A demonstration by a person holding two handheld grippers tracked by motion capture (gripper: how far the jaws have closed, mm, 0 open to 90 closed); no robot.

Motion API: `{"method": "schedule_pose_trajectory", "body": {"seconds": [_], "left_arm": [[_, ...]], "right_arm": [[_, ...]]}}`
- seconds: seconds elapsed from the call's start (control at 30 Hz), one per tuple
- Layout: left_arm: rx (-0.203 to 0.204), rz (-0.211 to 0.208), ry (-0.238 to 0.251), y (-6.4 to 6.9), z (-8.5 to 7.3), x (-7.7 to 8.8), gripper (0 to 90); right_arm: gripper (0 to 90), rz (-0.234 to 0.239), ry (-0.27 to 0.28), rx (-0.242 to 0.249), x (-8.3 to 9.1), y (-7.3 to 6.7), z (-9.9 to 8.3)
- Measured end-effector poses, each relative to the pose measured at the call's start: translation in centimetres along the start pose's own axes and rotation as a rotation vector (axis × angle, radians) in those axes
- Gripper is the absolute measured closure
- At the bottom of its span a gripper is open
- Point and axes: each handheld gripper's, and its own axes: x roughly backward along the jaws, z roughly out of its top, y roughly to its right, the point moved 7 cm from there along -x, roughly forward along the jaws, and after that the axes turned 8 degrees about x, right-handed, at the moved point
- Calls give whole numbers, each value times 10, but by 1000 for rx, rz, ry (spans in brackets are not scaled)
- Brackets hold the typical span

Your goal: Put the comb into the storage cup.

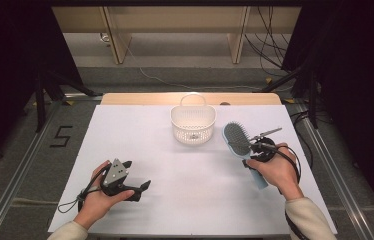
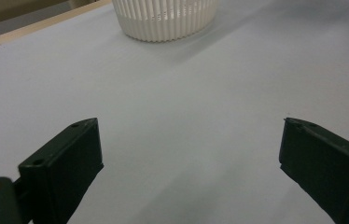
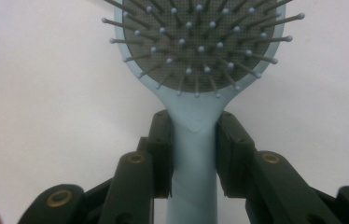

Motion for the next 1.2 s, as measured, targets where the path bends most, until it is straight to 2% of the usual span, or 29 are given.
{"method": "schedule_pose_trajectory", "body": {"seconds": [1.2], "left_arm": [[-1, -1, 0, 0, 0, 0, 55]], "right_arm": [[704, -50, 168, -40, 12, 6, 15]]}}
